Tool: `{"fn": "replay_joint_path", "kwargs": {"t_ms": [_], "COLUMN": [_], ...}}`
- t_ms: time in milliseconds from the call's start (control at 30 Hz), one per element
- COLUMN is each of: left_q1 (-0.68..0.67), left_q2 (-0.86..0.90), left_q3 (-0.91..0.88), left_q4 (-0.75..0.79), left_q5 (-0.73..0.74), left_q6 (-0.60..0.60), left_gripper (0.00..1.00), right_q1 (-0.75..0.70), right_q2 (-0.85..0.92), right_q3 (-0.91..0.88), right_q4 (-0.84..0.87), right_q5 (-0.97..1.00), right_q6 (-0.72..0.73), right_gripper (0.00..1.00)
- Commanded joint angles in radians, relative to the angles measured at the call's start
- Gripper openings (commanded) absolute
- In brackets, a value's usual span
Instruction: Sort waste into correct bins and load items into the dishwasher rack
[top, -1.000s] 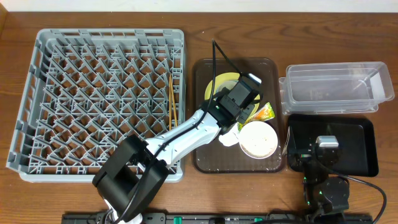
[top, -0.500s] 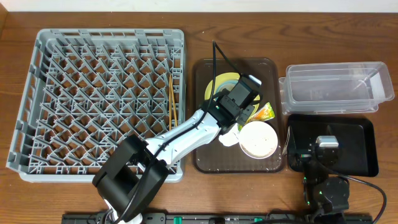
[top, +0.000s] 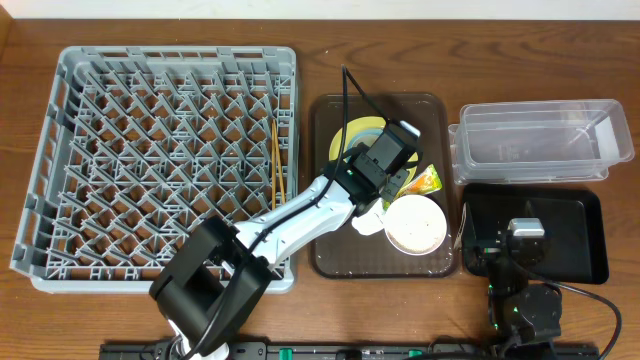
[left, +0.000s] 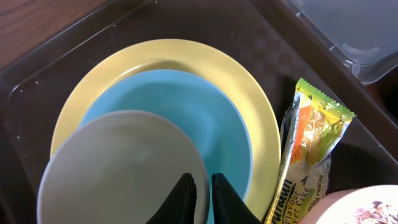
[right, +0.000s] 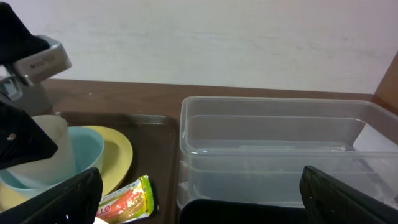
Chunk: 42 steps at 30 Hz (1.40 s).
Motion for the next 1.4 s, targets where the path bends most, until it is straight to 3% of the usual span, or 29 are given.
{"fn": "replay_joint_path", "kwargs": {"t_ms": [0,167,333,1367], "left_q1": [0.002,0.002,0.002,0.002], "left_q2": [0.047,0.042,0.008,-0.053], "left_q3": [-0.004,-0.003,-0.003,-0.002], "left_q4": [0.001,0.008,0.011,-0.001], "left_q5": [0.004,-0.072,-0.088,-0.084], "left_q6": [-0.005,-0.005,-0.005,-0.006], "left_gripper": [0.13,0.09,0.25,0.32], "right_q1": [-0.007,-0.007,-0.007,-0.007], "right_q2": [0.000,0.000,0.000,0.000], "right_q3": [-0.002,-0.002,-0.002,-0.002], "right_q4": [-0.004,-0.004,-0.004,-0.004], "right_q5": [0.000,0.000,0.000,0.000], "right_q6": [-0.004,-0.004,-0.004,-0.004], "right_gripper": [0.99,0.99,0.99,0.99]}}
